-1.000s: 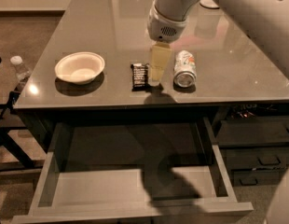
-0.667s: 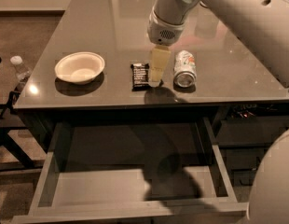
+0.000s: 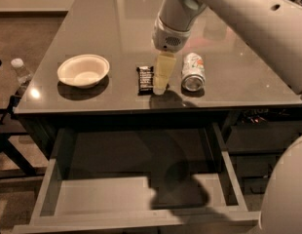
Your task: Place rxbar chocolate into top drawer
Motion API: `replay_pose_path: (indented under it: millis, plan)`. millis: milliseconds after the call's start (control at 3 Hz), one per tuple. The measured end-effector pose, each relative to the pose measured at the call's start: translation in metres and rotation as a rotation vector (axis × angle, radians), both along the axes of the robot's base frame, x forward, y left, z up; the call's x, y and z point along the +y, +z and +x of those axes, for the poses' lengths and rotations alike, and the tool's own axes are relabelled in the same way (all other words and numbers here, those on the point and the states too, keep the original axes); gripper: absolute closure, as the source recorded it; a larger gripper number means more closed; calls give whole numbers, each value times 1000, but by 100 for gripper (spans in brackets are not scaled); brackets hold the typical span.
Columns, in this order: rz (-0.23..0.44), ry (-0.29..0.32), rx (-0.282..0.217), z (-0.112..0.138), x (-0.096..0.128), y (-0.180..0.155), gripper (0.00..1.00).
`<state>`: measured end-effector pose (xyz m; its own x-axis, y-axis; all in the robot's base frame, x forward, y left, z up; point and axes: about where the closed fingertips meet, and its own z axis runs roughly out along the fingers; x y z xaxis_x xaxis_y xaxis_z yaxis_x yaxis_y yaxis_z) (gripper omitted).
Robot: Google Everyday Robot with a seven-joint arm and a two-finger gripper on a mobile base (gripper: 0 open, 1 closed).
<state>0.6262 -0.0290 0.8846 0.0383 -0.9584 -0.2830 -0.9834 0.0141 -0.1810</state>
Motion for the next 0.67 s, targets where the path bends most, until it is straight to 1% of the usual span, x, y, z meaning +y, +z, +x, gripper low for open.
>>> replay_pose_path:
  millis: [333, 667]
  plan:
    - [16, 5, 43, 0, 10, -22, 0]
    - [23, 18, 79, 5, 17, -36, 0]
